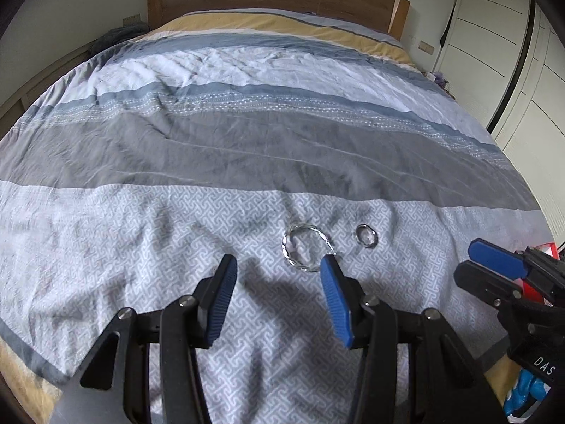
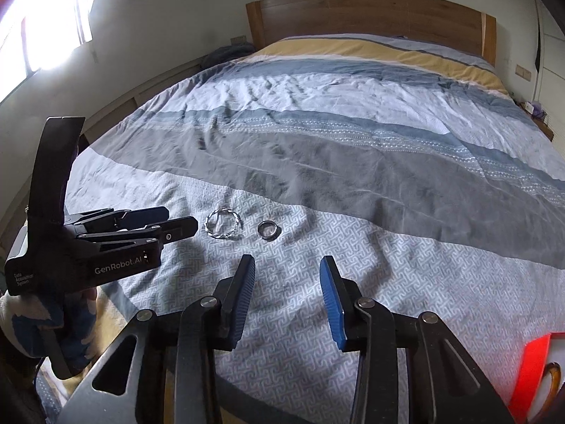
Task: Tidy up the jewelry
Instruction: 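Grasp the twisted silver bangle with the left tool while the right tool grasps the silver ring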
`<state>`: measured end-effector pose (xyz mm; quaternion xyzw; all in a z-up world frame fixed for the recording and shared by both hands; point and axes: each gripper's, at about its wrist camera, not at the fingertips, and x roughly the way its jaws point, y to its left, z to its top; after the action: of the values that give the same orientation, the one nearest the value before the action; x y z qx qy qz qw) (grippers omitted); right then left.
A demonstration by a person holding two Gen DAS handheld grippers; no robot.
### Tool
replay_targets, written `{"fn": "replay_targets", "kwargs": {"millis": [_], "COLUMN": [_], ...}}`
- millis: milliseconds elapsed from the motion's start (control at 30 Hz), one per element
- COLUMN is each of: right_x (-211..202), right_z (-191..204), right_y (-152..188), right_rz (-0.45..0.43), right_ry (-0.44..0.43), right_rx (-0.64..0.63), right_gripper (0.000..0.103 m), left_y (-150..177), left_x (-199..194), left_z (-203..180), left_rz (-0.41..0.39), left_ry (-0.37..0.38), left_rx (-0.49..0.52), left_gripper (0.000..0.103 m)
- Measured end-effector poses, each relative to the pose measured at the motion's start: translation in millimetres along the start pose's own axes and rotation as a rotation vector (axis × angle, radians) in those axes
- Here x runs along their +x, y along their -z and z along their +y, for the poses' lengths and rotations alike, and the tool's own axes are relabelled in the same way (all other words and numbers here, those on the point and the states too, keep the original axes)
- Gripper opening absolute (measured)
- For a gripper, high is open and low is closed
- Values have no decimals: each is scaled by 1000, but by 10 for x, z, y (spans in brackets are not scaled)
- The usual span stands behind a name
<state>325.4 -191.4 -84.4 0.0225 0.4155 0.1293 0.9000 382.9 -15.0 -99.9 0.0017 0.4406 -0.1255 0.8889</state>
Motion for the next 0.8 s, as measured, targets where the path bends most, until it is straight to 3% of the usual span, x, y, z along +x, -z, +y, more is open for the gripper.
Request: {"fn": "replay_targets", "kwargs": {"millis": [200, 367, 533, 800], "right_x": [303, 480, 669, 897], "right_z": [-45, -24, 13, 124], "right_y": [5, -34, -76, -165], "right_rz": [18, 26, 46, 64], "right_ry": [-27, -48, -67, -75], "right_rx": [-4, -24, -44, -92], "right_gripper": [35, 35, 32, 31], "left_y": [-60, -85, -62, 20], "left_x": [312, 446, 494, 428], "left_z": [23, 10, 82, 171], "left_rz": [25, 28, 2, -67], "left_ry": [-3, 2, -7, -25], "left_rx": [-3, 18, -3, -48], "left_gripper": [32, 27, 8, 6]}}
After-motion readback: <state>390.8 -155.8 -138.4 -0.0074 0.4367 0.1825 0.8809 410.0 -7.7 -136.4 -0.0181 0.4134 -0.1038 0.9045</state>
